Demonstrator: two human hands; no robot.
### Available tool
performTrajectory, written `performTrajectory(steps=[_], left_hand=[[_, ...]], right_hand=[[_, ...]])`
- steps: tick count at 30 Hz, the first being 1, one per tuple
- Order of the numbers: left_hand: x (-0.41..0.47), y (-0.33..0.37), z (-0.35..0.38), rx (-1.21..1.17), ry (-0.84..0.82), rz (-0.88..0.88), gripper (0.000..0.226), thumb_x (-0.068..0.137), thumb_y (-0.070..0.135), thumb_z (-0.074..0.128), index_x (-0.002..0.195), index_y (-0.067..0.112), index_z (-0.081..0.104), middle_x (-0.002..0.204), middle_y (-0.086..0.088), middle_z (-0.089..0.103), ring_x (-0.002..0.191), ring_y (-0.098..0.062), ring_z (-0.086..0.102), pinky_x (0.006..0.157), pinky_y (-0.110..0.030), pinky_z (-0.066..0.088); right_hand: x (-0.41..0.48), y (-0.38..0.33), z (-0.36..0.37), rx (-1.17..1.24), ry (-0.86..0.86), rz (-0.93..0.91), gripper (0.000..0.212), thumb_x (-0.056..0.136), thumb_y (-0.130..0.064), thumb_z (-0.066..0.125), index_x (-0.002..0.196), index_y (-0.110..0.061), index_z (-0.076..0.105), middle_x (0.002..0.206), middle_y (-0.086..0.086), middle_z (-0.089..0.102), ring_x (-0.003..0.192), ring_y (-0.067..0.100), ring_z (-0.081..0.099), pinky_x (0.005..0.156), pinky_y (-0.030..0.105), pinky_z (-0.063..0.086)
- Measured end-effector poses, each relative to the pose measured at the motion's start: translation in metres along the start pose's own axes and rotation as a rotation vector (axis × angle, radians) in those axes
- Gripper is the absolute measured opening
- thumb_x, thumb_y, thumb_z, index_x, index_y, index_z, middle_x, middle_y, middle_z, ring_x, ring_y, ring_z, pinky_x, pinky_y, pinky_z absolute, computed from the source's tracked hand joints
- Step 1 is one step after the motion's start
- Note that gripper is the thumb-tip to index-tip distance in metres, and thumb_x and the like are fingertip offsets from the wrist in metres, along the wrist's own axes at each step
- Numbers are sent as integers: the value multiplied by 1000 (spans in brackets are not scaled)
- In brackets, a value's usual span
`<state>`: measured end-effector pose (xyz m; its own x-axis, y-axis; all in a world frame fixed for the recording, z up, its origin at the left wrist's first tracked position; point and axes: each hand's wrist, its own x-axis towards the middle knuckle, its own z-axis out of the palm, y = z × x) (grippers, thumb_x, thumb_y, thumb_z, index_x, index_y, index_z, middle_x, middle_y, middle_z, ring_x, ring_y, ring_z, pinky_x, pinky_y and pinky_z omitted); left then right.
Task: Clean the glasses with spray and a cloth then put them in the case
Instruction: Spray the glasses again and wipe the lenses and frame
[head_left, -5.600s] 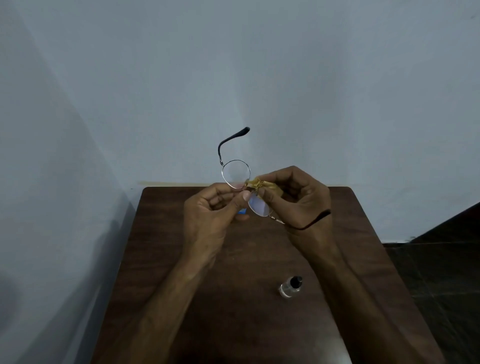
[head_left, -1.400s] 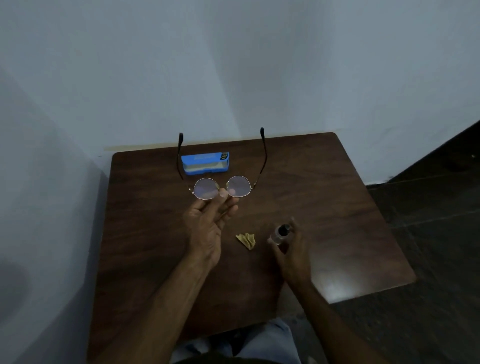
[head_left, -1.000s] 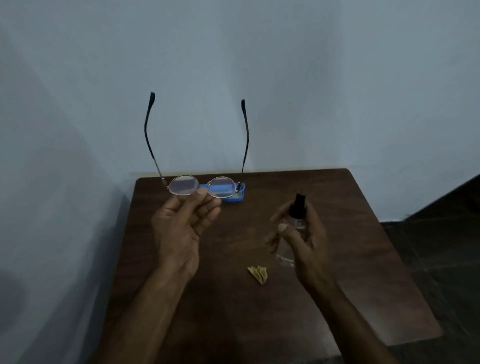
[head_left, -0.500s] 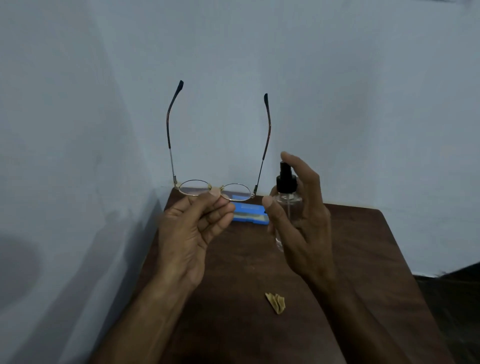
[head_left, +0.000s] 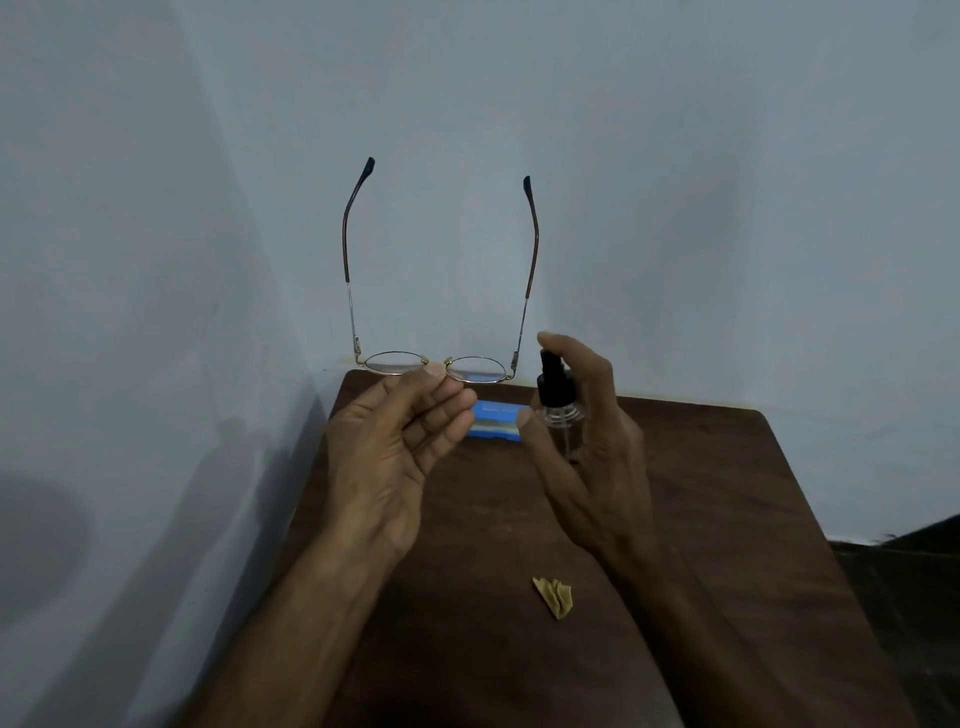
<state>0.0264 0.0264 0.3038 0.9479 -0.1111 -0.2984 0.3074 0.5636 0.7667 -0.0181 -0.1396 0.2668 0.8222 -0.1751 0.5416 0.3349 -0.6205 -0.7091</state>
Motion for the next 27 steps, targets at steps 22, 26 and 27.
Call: performTrajectory(steps=[22,26,27], left_hand=[[-4,-17,-5,36,-39,-5,25,74,22,77,95,8,77,84,-11,81,76,-18,80,64,-26,65],[-3,-24,-7,74,-17,1,25,73,23,78,93,8,78,86,-12,81,77,-19,80,63,-26,65],[-1,-27,-8,86,-11,10,25,73,22,77,94,8,78,86,-13,81,77,-19,80,63,-26,65]], right_hand=[[67,-15,-31,-60,94,-29,50,96,-7,62,136,-31,42,92,1,63,60,29,61,62,47,57],[77,-16,-42,-33,63,-22,50,95,-8,60,139,-28,45,91,6,64,56,35,61,59,48,57],[78,-16,-45,-43,57,-21,49,95,-7,59,138,-26,46,92,6,64,56,34,60,59,48,56]])
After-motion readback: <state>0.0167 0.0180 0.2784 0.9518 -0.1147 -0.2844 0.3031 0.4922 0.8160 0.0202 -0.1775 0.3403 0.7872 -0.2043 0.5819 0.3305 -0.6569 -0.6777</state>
